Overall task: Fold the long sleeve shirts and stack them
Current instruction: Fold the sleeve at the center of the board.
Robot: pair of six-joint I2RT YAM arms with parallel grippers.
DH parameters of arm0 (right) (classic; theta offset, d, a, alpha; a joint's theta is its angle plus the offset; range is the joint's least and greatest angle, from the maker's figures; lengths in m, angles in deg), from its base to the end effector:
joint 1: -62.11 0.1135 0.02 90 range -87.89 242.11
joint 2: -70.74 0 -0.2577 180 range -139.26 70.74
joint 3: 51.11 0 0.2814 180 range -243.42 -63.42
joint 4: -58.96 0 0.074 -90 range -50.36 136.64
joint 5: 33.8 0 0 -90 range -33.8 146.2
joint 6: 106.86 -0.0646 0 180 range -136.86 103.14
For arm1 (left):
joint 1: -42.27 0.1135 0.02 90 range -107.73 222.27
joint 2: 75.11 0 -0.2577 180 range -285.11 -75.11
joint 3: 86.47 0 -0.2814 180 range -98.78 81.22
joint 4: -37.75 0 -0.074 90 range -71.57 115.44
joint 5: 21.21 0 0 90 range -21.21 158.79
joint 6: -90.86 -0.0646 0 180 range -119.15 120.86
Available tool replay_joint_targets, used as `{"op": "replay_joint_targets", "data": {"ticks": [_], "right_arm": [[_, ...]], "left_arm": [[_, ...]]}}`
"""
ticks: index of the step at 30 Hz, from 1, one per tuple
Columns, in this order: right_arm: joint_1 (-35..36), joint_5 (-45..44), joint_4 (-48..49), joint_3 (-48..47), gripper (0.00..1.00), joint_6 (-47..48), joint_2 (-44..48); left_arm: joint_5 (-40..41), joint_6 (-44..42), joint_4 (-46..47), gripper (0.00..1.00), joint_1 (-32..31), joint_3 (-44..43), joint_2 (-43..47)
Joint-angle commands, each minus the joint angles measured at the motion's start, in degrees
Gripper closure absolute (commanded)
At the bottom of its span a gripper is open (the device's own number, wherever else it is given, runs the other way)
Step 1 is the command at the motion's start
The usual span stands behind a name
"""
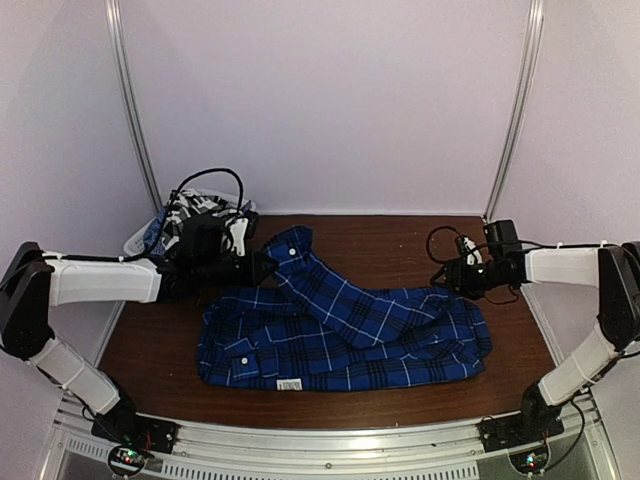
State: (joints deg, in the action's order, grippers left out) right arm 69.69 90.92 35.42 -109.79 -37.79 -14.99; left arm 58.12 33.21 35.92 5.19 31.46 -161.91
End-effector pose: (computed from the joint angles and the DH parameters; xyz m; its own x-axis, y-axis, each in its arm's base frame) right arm 0.3244 0.0803 0.1443 -0.8821 0.1788 -0.4358 -0.1625 0.7529 0.6378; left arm 0.2993 -0.2412 0.1916 -0.6891 -0.1383 -0.7113 0.4213 0.7222 -0.5486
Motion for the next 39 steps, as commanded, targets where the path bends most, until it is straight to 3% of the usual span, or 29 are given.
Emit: {"op": "replay_joint_targets", "data": {"ticks": [1, 11, 23, 31, 39], "right_arm": [[-0.41, 1.21, 2.2, 1.65, 0.33, 0.53, -1.38], [-0.15, 1.92, 2.83, 1.83, 0.33, 0.58, -2.33], [-0.15, 2.28, 3.13, 1.72, 0.33, 0.65, -2.95], [0.03, 2.21, 2.81, 1.81, 0.33, 0.63, -2.71], [0.55, 0.3, 2.16, 1.81, 0.33, 0.8, -1.53]], "left_arm": [[2.85, 2.4, 6.49, 1.0, 0.25, 4.1, 4.5], [1.88, 5.54, 9.42, 1.0, 0.11, 9.76, 3.85], [7.07, 9.72, 11.49, 0.99, -1.33, 18.06, 6.06], [14.37, 13.41, 10.22, 0.84, -3.11, 22.49, 8.96], [23.94, 15.27, 2.5, 0.66, -3.59, 25.78, 18.66]]}}
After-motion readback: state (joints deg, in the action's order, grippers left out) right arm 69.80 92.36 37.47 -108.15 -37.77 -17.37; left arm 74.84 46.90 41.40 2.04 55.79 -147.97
